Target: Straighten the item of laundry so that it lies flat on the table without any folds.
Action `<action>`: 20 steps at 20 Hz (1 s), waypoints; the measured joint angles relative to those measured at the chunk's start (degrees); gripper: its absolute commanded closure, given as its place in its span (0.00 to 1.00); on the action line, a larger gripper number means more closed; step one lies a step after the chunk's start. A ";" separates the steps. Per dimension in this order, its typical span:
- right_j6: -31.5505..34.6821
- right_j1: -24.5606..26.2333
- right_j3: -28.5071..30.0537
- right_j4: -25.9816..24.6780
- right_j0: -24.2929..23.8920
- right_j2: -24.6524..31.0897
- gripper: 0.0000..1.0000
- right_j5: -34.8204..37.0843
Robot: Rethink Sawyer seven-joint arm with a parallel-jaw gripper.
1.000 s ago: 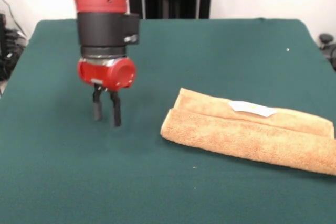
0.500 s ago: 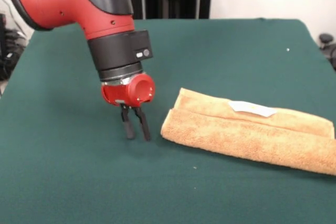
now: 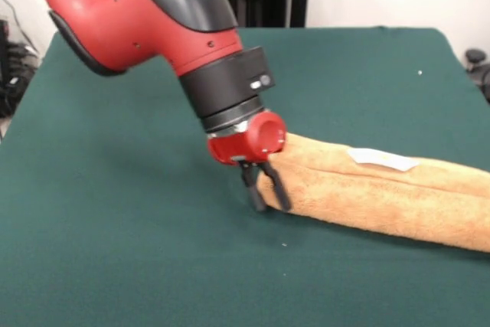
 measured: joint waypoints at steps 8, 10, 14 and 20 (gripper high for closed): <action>0.00 2.42 0.02 0.00 -0.04 4.09 0.00 0.43; 0.00 2.52 0.05 0.00 -0.05 4.48 0.00 0.48; 0.00 2.56 0.06 0.00 -0.05 5.09 0.00 0.62; 0.00 2.66 0.06 0.00 -0.17 6.01 0.00 1.91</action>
